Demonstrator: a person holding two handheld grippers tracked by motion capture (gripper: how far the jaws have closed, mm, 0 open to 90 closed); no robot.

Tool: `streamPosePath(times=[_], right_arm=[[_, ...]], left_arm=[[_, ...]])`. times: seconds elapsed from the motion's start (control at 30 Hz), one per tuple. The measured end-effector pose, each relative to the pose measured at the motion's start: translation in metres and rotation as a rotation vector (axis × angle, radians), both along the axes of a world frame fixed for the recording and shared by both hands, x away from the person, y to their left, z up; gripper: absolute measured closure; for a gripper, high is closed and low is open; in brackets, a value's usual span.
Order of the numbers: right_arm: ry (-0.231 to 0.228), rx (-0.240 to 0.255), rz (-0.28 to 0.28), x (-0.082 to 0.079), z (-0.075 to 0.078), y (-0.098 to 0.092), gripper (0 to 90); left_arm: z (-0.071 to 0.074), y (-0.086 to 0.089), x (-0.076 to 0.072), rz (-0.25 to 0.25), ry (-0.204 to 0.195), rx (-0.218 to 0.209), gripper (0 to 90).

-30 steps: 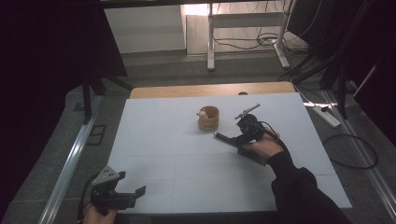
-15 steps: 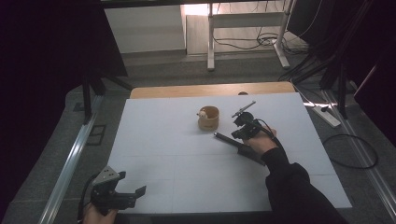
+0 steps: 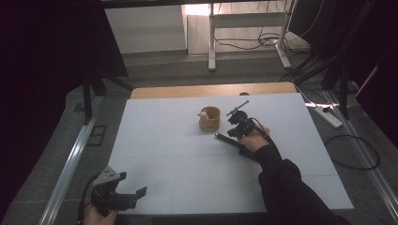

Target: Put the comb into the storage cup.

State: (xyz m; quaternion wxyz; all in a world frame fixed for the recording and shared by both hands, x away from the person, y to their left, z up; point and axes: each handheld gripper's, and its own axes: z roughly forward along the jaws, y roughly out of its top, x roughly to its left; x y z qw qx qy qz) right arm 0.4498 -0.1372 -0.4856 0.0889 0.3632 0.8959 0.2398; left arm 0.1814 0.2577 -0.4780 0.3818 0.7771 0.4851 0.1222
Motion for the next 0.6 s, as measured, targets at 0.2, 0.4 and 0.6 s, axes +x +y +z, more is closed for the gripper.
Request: streamPosePath(times=[0.2, 0.4, 0.6], right_arm=[[0.015, 0.003, -0.026, 0.008, -0.008, 0.004, 90.0], [0.023, 0.008, -0.034, 0.015, -0.014, 0.008, 90.0], [0.031, 0.011, -0.022, 0.014, -0.019, 0.018, 90.0]], left_arm=[[0.000, 0.000, 0.000, -0.001, 0.000, 0.002, 3.8], [0.000, 0.000, 0.000, -0.001, -0.001, 0.003, 3.8], [0.000, -0.001, 0.000, -0.003, -0.001, 0.003, 3.9]])
